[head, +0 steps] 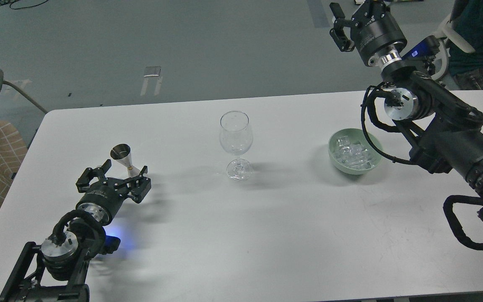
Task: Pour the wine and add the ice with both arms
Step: 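Close the left gripper around the metal jigger and lift it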
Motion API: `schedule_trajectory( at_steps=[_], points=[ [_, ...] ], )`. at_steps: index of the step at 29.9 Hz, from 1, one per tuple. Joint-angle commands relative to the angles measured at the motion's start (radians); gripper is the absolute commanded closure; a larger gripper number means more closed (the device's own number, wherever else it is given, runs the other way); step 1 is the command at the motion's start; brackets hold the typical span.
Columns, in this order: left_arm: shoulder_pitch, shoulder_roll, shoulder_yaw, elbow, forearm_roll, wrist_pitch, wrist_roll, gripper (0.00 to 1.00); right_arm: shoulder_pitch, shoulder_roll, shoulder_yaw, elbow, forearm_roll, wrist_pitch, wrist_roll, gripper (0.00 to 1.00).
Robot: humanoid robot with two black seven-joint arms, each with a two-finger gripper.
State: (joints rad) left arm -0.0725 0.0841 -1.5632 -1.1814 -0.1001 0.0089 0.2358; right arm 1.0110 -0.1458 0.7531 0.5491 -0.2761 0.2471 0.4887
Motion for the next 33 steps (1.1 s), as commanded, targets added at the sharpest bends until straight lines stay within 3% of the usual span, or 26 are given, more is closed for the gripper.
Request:
schedule_trajectory(
  at_steps=[1, 4, 6, 8, 33],
  points=[
    [-0.022, 0.002, 0.002, 0.016, 0.000, 0.002, 0.000, 0.05, 0.000, 0.000, 0.000, 0.000, 0.000, -0.002, 0.000, 0.00],
    [-0.036, 0.002, 0.003, 0.023, 0.000, 0.019, 0.002, 0.07, 0.000, 0.000, 0.000, 0.000, 0.000, -0.002, 0.000, 0.00],
    [-0.046, 0.002, 0.003, 0.032, 0.006, 0.022, 0.002, 0.14, 0.000, 0.000, 0.000, 0.000, 0.001, -0.002, 0.000, 0.00],
    [-0.052, 0.002, 0.002, 0.043, 0.026, 0.026, 0.002, 0.29, 0.000, 0.000, 0.000, 0.000, 0.000, -0.002, 0.000, 0.00],
    [-0.122, -0.003, 0.003, 0.121, 0.045, 0.022, 0.002, 0.51, 0.000, -0.011, -0.001, 0.002, 0.001, -0.002, 0.000, 0.00]
  ],
)
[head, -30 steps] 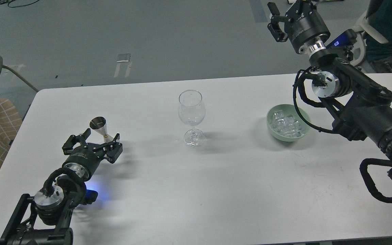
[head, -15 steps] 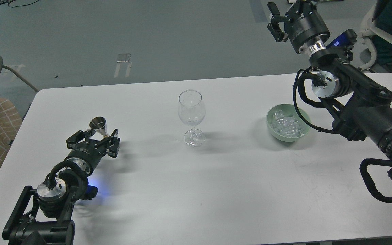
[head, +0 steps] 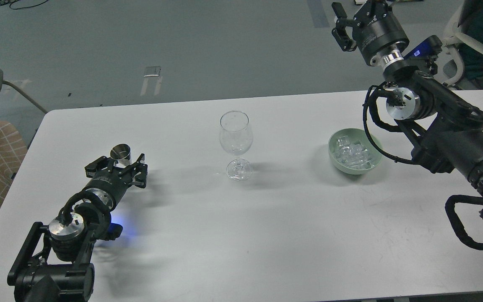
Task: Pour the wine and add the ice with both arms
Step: 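Close the left gripper around the metal jigger and lift it, then carry the jigger with the left gripper up beside the wine glass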
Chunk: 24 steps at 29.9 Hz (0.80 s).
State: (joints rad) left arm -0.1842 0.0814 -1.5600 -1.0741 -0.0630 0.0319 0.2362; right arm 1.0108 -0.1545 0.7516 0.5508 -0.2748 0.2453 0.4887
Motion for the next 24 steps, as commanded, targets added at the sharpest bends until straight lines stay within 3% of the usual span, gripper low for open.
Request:
schedule_trajectory(
  at_steps=[1, 14, 24],
  points=[
    [-0.012, 0.000, 0.000, 0.019, 0.017, -0.004, 0.005, 0.52, 0.000, -0.002, 0.000, 0.000, 0.000, 0.000, 0.000, 0.00],
    [-0.011, -0.003, -0.005, 0.022, 0.025, -0.012, 0.012, 0.75, 0.000, -0.002, 0.000, 0.000, 0.000, -0.001, 0.000, 0.00],
    [-0.017, -0.022, -0.018, 0.017, 0.017, -0.012, -0.001, 0.80, 0.000, -0.002, 0.002, 0.000, 0.000, -0.001, 0.000, 0.00]
  ],
)
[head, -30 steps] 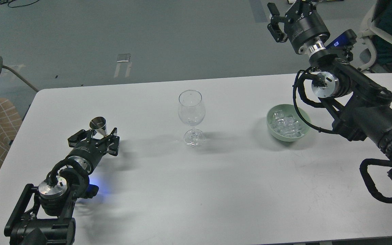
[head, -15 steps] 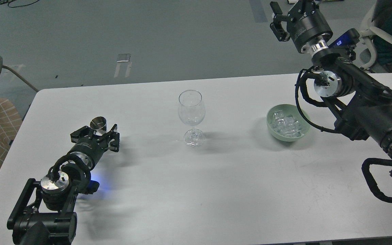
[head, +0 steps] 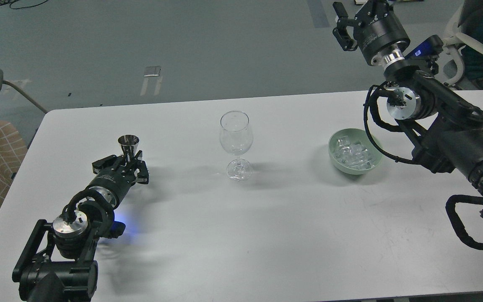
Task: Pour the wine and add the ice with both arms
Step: 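Carry the jigger with the left gripper up beside the wine glass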
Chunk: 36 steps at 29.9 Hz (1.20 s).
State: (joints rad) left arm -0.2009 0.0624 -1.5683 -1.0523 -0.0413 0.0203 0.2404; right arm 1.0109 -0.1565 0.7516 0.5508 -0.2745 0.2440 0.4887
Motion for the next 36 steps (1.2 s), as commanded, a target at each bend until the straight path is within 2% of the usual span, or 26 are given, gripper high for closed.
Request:
schedule_trajectory(
  at_steps=[1, 5, 9, 14, 16, 24, 36],
  points=[
    [-0.002, -0.003, -0.018, -0.006, -0.005, 0.000, -0.009, 0.81, 0.000, 0.000, 0.000, 0.000, 0.000, 0.000, 0.000, 0.00],
    [-0.012, -0.007, -0.019, -0.018, -0.008, 0.001, -0.036, 0.84, 0.000, 0.000, 0.000, 0.000, 0.000, 0.000, 0.000, 0.00],
    [-0.031, 0.004, -0.019, -0.031, -0.009, 0.006, -0.036, 0.87, 0.002, 0.000, 0.000, 0.000, 0.000, -0.005, 0.000, 0.00],
    [-0.040, 0.027, -0.006, -0.101, -0.008, 0.023, -0.032, 0.88, 0.002, 0.000, 0.000, 0.000, 0.000, -0.005, 0.000, 0.00],
    [-0.046, 0.027, -0.002, -0.173, -0.005, 0.079, -0.023, 0.88, 0.002, 0.000, 0.000, 0.000, 0.000, -0.005, 0.000, 0.00],
    [-0.048, 0.016, 0.024, -0.348, 0.005, 0.194, -0.009, 0.88, 0.002, 0.002, 0.000, 0.000, -0.002, -0.005, 0.000, 0.00],
    [-0.034, 0.016, 0.209, -0.475, 0.121, 0.243, -0.003, 0.88, 0.000, 0.000, 0.000, 0.000, 0.000, -0.006, 0.000, 0.00]
  ],
)
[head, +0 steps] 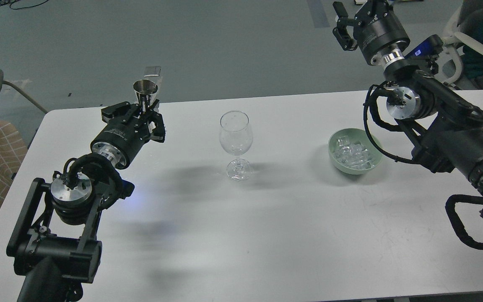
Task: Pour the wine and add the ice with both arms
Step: 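Carry the jigger with the left gripper up beside the wine glass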
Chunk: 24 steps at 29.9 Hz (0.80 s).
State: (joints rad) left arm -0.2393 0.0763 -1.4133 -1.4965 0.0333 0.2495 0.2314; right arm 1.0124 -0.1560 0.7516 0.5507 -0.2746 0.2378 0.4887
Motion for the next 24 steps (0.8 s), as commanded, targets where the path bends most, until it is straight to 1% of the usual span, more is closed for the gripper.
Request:
schedule_trajectory(
  at_steps=[1, 4, 7, 12, 16, 24],
  points=[
    [0.005, 0.000, 0.060, -0.033, 0.054, 0.019, 0.006, 0.88, -0.002, 0.001, 0.000, 0.000, 0.000, 0.000, 0.000, 0.00],
    [0.002, -0.007, 0.070, -0.041, 0.080, 0.042, 0.006, 0.88, -0.002, 0.003, 0.000, 0.000, 0.000, 0.000, 0.000, 0.00],
    [-0.008, -0.019, 0.109, -0.041, 0.112, 0.063, 0.005, 0.88, -0.002, 0.003, 0.000, 0.000, 0.000, 0.000, 0.000, 0.00],
    [-0.009, -0.053, 0.145, -0.042, 0.180, 0.083, 0.006, 0.88, -0.002, 0.003, 0.000, 0.002, 0.000, 0.000, 0.000, 0.00],
    [-0.011, -0.076, 0.165, -0.042, 0.226, 0.083, 0.006, 0.88, -0.002, 0.000, 0.000, 0.002, 0.000, 0.000, 0.000, 0.00],
    [-0.023, -0.076, 0.208, -0.041, 0.349, 0.083, 0.005, 0.88, -0.003, -0.002, 0.000, 0.002, 0.000, 0.000, 0.000, 0.00]
  ],
)
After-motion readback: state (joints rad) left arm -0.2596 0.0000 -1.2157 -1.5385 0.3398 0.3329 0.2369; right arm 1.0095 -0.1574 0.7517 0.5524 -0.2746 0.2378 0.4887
